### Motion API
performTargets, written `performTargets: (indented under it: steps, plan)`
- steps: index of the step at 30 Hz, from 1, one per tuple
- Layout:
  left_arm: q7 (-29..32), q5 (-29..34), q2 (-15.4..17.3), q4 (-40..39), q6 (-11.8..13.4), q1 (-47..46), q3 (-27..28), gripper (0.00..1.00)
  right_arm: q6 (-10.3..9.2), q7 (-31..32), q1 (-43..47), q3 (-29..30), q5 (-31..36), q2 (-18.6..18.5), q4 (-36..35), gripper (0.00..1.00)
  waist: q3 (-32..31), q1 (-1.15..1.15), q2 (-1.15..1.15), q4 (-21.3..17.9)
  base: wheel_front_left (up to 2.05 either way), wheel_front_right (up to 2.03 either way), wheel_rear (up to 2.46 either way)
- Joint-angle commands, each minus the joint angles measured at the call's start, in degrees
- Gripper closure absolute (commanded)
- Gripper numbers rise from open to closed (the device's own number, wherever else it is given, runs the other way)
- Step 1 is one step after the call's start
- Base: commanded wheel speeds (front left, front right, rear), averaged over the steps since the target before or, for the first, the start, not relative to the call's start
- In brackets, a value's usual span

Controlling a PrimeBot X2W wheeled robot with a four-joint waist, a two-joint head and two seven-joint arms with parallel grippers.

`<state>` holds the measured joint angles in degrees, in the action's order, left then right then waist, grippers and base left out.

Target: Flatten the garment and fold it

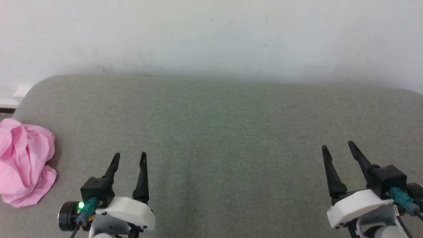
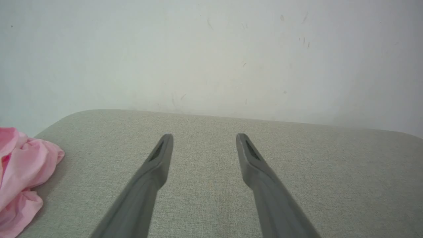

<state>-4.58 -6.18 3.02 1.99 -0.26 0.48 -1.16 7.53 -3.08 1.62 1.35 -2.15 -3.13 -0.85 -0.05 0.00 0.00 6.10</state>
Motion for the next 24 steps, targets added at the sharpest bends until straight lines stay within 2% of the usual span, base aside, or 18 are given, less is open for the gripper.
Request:
performTargets:
  steps: [1,24]
  plan:
    - [-0.6,-0.49,-0.05,0.31,0.34,-1.09,0.12,0.0,-0.01,-0.43,0.6,0.0,-0.48,0.1,-0.31,0.0,-0.13,0.0,0.0,1.68,0.0,0.0,0.0]
    - [-3.36,-2.8,-0.07,1.75,0.46,-0.45,0.83,0.0,-0.02,-1.72,1.73,-0.07,-1.2,0.14,-0.4,0.0,-0.61,0.0,0.0,12.42,0.0,0.0,0.0]
